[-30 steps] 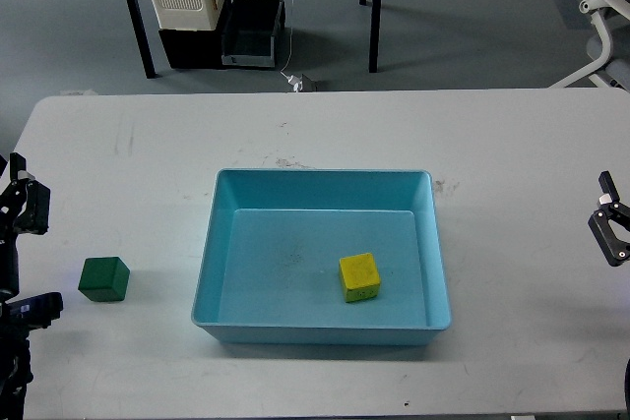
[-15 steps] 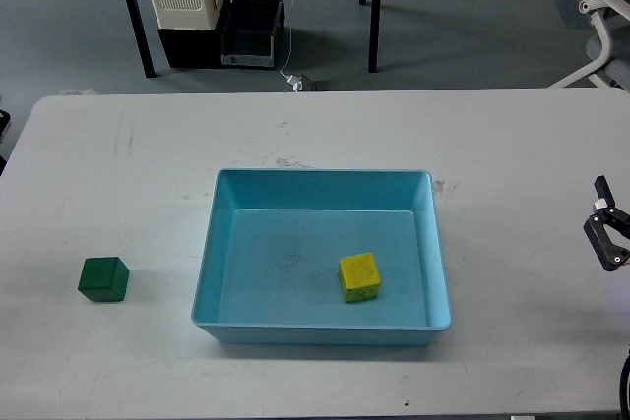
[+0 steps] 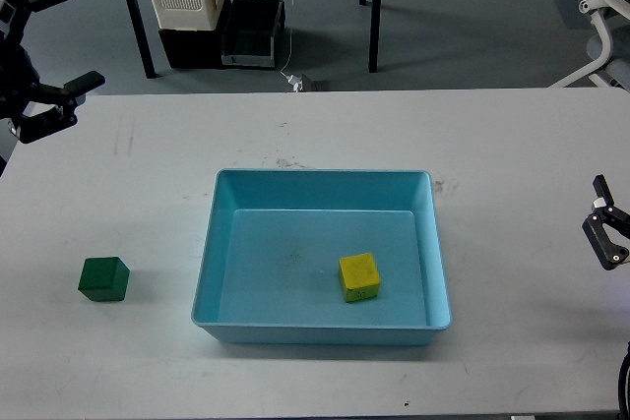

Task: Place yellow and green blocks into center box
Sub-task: 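Bring the left gripper down onto the green cube and grasp it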

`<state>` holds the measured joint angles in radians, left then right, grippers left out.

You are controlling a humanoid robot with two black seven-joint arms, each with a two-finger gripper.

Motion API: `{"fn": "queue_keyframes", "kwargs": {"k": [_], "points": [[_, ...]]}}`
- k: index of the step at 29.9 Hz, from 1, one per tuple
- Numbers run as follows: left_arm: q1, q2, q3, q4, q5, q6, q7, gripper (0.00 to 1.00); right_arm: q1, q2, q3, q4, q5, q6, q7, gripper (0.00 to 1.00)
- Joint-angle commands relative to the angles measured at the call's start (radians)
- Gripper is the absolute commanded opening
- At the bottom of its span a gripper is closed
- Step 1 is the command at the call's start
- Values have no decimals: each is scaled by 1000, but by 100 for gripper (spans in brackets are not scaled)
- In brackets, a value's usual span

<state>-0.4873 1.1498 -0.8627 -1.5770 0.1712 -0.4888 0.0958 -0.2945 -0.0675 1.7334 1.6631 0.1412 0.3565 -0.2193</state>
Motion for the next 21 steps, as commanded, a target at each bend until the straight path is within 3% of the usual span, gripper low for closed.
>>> {"fn": "queue_keyframes", "kwargs": {"k": [1, 6, 10, 15, 21], "points": [[-245, 4, 325, 5, 158, 0, 4, 100, -2, 0, 0, -2, 0, 1, 0, 100], [-524, -5, 686, 20, 244, 0, 7, 100, -5, 2, -5, -3, 0, 4, 1, 100], [-686, -7, 881, 26, 321, 0, 15, 100, -3, 8, -23, -5, -2, 4, 1, 100], [-731, -19, 1043, 38, 520, 0, 90, 100, -2, 11, -34, -14, -2, 6, 1, 100], [-731, -21, 1146, 45, 686, 0, 93, 100, -6, 11, -35, -14, -2, 6, 1, 100]]}}
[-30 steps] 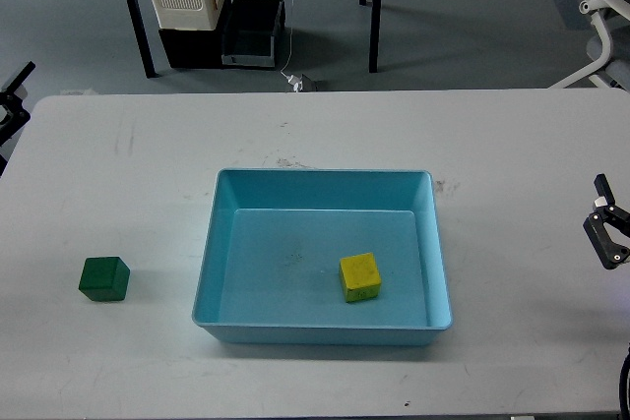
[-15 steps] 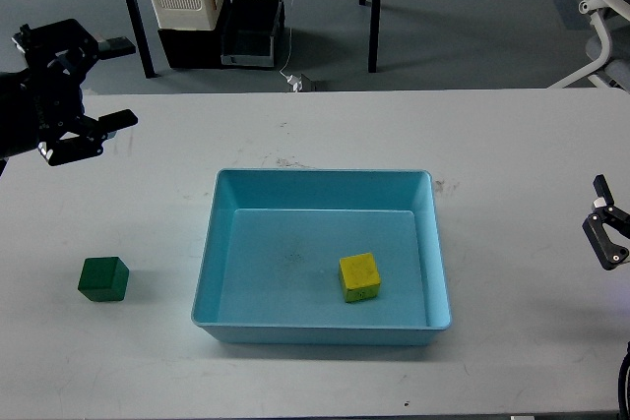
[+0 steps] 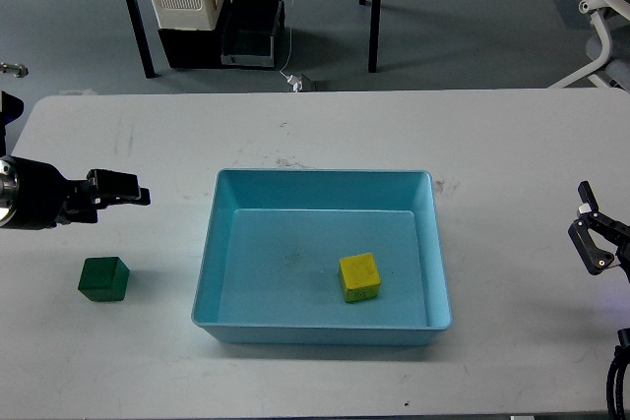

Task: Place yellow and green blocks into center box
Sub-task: 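Bring the left gripper down onto the green cube and grasp it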

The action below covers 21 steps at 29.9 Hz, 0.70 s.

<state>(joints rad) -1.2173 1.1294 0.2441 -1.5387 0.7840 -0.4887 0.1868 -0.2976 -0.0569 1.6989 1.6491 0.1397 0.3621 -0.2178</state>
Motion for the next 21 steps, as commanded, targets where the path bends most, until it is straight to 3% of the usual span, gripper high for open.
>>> {"fn": "queue_keyframes", "kwargs": {"k": [1, 21], "points": [[-1, 0, 47, 9, 96, 0, 2, 100, -3, -1, -2, 0, -2, 0, 0, 100], [7, -132, 146, 130, 167, 0, -9, 100, -6, -3, 1, -35, -3, 4, 0, 100]]}}
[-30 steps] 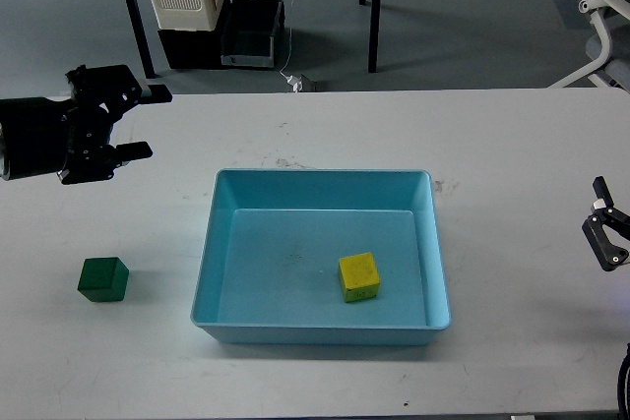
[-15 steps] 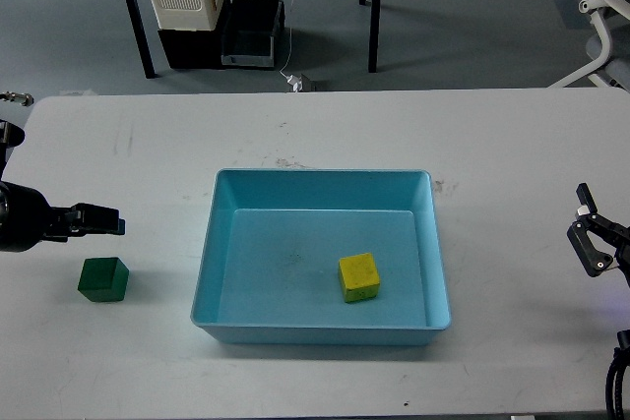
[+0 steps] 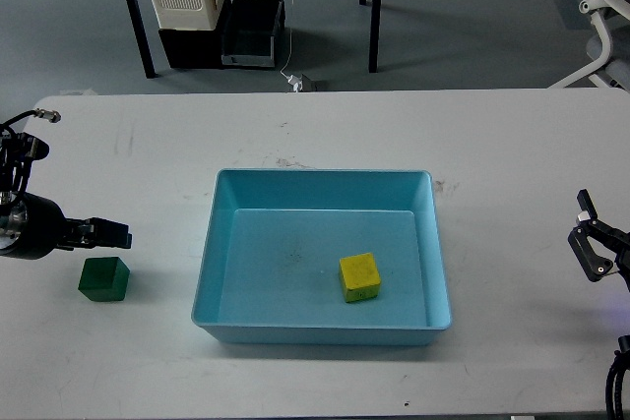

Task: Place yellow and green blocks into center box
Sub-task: 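Bring the left gripper down onto the green cube and grasp it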

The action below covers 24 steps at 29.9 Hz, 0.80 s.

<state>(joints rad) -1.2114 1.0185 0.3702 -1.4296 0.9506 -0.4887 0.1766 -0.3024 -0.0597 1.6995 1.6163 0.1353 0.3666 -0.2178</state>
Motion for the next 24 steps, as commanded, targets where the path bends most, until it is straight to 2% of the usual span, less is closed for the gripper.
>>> {"fn": "queue_keyframes", "kwargs": {"k": [1, 19, 20, 21, 22, 24], "points": [[1, -24, 22, 21, 0, 0, 1, 100, 0, 0, 2, -3, 1, 0, 0, 100], [41, -25, 55, 23, 3, 0, 7, 99, -1, 0, 0, -4, 0, 11, 0, 100], [41, -24, 55, 20, 3, 0, 10, 91, -1, 0, -1, -4, 1, 11, 0, 100], [41, -24, 55, 18, 5, 0, 15, 77, -1, 0, -1, -4, 1, 11, 0, 100], [41, -24, 55, 15, 5, 0, 24, 58, -1, 0, 0, -6, 0, 11, 0, 100], [39, -20, 61, 2, 7, 0, 62, 36, -1, 0, -1, -6, 1, 11, 0, 100]]}}
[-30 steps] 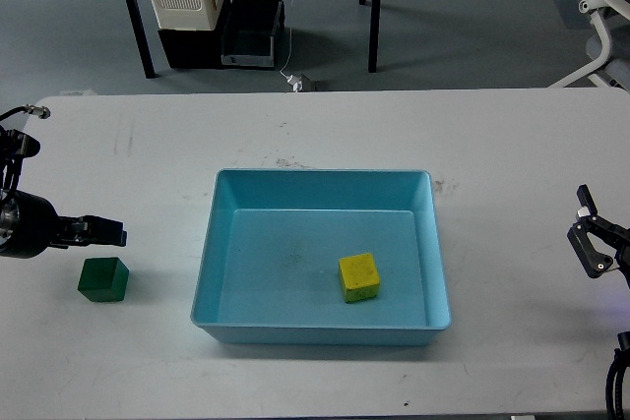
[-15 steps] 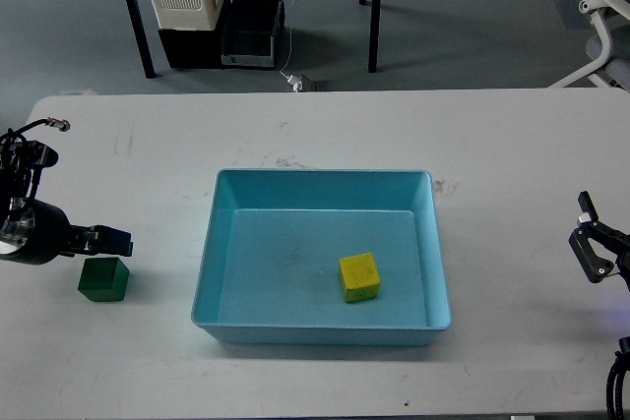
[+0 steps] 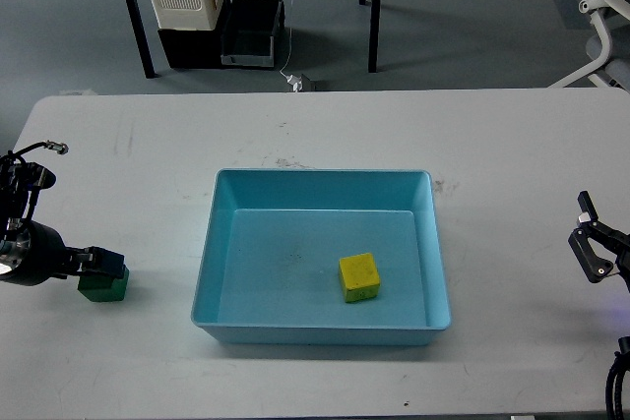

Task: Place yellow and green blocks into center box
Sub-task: 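Bring the left gripper down onto the green cube and grasp it, then lift the green cube with the left gripper and lower it into the tray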

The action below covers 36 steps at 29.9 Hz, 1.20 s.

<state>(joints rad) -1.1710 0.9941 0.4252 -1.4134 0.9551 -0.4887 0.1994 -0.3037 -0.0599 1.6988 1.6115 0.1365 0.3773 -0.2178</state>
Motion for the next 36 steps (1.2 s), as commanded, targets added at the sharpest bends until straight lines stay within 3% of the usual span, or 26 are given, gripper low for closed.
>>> {"fn": "queue_keyframes", "kwargs": {"k": [1, 3, 10, 12, 15, 18, 24, 29, 32, 36], "points": [[-1, 8, 12, -19, 4, 0, 57, 25, 0, 0, 1, -1, -1, 0, 0, 100], [1, 11, 17, -18, 1, 0, 52, 8, 0, 0, 1, -1, -1, 0, 0, 100], [-28, 57, -5, -61, 1, 0, 51, 2, 0, 0, 2, -7, 0, 2, 0, 100], [-93, 70, -26, -84, -22, 0, 40, 2, 0, -1, 2, -5, -1, 2, 0, 100], [-211, 67, -42, -110, -106, 0, -14, 2, -2, -3, 5, -7, 0, 2, 0, 100], [-320, 40, -37, -108, -234, 0, -28, 2, -2, -6, 9, -8, -2, 2, 0, 100], [-449, -191, 41, -76, -271, 0, -31, 2, 3, -6, 9, -7, -8, -1, 0, 100], [-584, -486, 181, -16, -282, 0, -35, 2, 3, -6, 13, -10, -8, -3, 2, 100], [-610, -624, 216, 28, -282, 0, -38, 2, 3, -6, 15, -24, -9, -1, 2, 100], [-619, -718, 231, 33, -283, 0, -38, 2, 3, -6, 19, -25, -9, -1, 2, 100]]}}
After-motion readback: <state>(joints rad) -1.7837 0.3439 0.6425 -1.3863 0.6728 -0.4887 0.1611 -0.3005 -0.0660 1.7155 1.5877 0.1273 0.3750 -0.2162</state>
